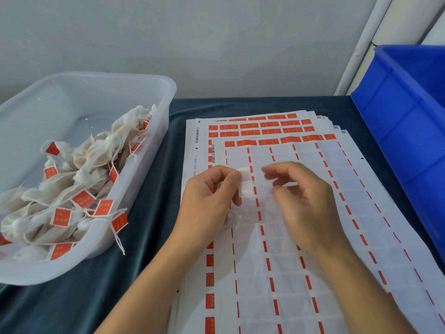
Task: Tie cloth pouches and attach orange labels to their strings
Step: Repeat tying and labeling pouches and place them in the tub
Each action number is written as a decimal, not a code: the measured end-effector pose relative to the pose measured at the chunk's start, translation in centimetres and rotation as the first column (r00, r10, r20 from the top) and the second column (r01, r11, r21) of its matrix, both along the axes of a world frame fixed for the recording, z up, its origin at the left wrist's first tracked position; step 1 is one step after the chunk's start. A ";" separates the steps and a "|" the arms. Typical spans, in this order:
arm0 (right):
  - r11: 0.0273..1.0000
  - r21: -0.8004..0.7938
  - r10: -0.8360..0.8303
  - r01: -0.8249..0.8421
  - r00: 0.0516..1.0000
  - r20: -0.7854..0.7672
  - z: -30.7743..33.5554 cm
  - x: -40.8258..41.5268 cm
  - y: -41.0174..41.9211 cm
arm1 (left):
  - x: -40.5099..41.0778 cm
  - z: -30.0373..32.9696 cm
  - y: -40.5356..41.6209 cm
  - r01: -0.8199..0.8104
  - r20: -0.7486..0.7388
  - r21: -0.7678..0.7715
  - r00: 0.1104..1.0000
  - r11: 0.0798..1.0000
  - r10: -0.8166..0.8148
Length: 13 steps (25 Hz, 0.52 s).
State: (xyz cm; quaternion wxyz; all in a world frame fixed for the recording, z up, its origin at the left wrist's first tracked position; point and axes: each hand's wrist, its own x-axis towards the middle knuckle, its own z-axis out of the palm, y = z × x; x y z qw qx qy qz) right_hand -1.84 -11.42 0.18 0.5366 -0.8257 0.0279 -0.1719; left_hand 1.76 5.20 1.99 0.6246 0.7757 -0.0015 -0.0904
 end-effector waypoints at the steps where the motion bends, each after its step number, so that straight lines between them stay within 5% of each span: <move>1: 0.999 0.043 -0.001 0.000 1.000 0.027 0.3 -0.1 -0.1 | 0.0 -0.1 0.0 0.007 0.015 0.019 1.000 1.000 -0.007; 6: 0.977 0.104 0.193 -0.185 0.979 -0.067 0.6 -0.1 0.4 | -0.2 -0.4 0.1 0.063 0.115 0.086 0.991 0.994 -0.073; 13: 0.989 -0.026 0.145 -0.146 0.989 -0.042 0.5 0.0 -0.2 | -0.3 -0.2 0.5 0.161 0.143 -0.021 0.977 0.987 -0.157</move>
